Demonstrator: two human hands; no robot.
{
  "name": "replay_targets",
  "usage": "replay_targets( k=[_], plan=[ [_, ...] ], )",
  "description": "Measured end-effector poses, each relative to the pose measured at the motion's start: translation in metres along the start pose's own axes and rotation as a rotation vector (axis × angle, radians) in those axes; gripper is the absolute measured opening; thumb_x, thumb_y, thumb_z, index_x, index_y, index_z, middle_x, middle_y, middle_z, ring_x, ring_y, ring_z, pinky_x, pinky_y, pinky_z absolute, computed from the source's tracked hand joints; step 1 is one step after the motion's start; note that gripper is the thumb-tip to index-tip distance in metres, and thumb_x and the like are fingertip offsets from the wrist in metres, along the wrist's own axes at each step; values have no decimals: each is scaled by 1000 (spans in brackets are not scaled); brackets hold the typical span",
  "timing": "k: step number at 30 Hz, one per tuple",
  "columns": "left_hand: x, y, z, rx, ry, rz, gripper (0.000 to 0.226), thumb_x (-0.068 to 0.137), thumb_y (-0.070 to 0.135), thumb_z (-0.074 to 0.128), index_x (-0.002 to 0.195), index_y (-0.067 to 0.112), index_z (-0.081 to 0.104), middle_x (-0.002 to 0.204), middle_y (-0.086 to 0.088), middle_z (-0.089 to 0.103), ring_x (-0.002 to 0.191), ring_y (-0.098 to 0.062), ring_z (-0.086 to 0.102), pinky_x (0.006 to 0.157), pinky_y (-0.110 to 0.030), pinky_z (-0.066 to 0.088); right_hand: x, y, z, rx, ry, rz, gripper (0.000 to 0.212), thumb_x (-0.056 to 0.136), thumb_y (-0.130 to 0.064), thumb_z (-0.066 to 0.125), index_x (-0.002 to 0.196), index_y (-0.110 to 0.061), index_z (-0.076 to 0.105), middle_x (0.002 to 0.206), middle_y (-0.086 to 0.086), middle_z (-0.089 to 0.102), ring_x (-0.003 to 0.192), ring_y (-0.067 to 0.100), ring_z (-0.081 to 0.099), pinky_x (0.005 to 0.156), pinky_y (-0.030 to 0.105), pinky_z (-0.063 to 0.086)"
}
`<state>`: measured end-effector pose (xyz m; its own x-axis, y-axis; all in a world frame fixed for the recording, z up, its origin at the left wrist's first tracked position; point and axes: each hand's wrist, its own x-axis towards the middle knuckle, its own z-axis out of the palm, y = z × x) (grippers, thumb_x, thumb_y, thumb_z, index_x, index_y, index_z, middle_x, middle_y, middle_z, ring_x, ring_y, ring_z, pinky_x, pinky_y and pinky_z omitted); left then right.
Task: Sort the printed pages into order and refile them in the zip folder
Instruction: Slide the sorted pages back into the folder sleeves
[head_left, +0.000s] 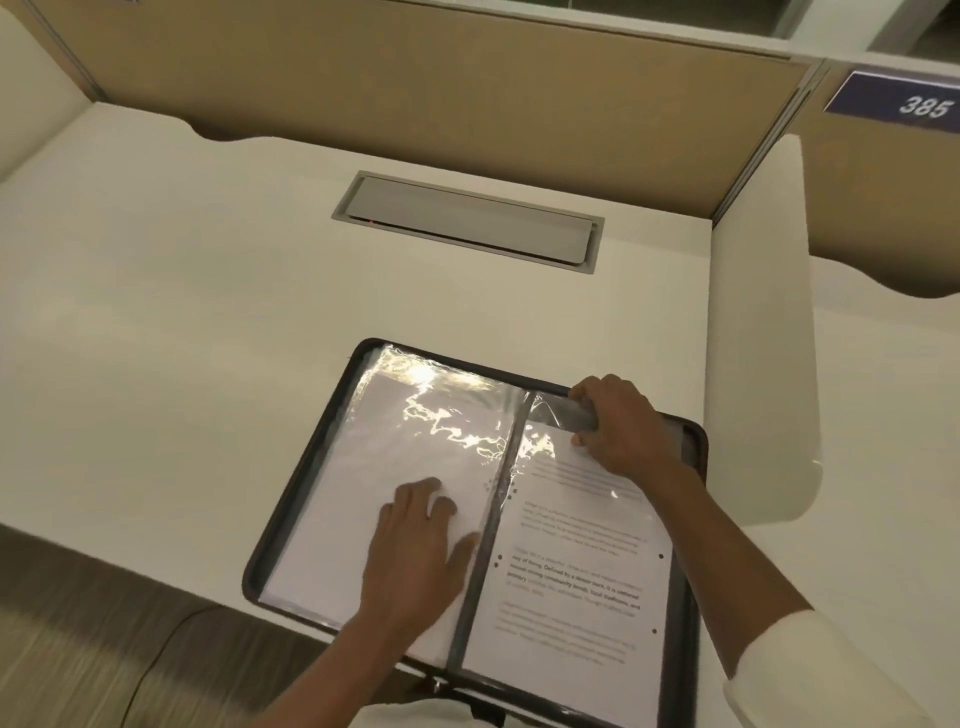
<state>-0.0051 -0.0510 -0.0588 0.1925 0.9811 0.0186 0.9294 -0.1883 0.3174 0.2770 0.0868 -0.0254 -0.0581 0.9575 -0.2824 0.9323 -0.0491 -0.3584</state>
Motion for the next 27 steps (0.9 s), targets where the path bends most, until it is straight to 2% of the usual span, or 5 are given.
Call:
replay_targets(
  k=[4,7,12,17,27],
  plan=[
    [23,-37,-14,29,21,-160,37,86,42,82,108,15,69,134,-10,59,123,-31,55,96,-47,53,-42,-27,16,-7,186,-49,57,85,-26,85,136,-23,58,139,3,53,129,23,45,111,41,42],
    [36,-57,-20,100,-27,-284,49,86,50,79,114,11,68,138,-16,56,126,-36,52,101,-52,50,-64,-47,32,-101,241,-70,59,84,-26,85,137,-22,61,154,10,47,150,31,32,129,50,21],
    [46,-70,-26,137,-93,-468,77,79,68,78,122,6,62,130,-18,59,119,-37,56,97,-50,51,-83,-63,64,-147,197,-112,58,86,-37,82,137,-19,62,166,15,35,160,35,18,126,45,11],
    [49,-72,-33,139,-96,-592,95,68,77,81,125,5,59,122,-14,59,115,-33,56,91,-46,54,-89,-63,84,-93,85,-113,78,98,-61,59,160,-18,38,175,11,12,162,29,-1,127,40,-3],
    [75,-81,-50,73,-245,-834,116,52,78,89,131,7,44,132,-14,51,125,-36,53,101,-45,46,-91,-52,102,-143,28,-156,90,93,-87,28,166,-41,6,174,18,-11,159,39,-18,129,56,-4]
  ],
)
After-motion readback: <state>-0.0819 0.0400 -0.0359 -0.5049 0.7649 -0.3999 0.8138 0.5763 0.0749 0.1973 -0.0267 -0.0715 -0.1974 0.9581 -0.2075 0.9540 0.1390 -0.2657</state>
